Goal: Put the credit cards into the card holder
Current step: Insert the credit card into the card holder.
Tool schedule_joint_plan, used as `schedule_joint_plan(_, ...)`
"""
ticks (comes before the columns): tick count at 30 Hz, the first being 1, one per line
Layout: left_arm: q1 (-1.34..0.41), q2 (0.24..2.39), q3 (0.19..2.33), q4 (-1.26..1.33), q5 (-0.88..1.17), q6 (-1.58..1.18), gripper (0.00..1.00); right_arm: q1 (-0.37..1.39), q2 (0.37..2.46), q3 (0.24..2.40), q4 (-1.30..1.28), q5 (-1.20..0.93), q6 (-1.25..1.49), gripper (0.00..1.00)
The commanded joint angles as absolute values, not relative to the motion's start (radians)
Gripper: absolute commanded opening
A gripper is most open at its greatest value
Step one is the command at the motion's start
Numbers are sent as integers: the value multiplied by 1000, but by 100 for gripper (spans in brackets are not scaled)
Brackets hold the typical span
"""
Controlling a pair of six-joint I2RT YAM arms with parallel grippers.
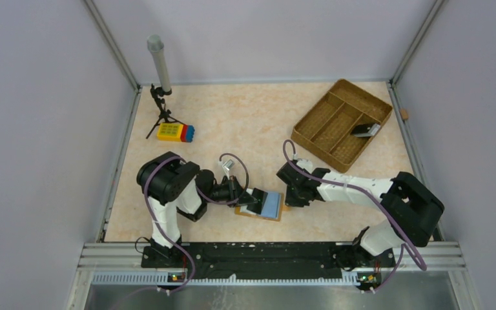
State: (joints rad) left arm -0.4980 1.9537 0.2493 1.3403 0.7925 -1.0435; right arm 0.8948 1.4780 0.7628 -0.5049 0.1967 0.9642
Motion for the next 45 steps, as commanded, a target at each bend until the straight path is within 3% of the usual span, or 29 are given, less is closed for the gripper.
schedule_joint_plan(1, -504, 1913, 261, 1262, 737, -960, 0, 909, 1500, 716, -549, 228, 965, 0)
schedule_joint_plan(19, -519, 1831, 273, 1087, 680, -865, 0, 911, 1497, 718, -555, 230, 964, 0)
schedule_joint_plan(45, -519, 1804, 272, 1029, 656, -829, 0, 918, 1497, 718, -560, 236, 968, 0)
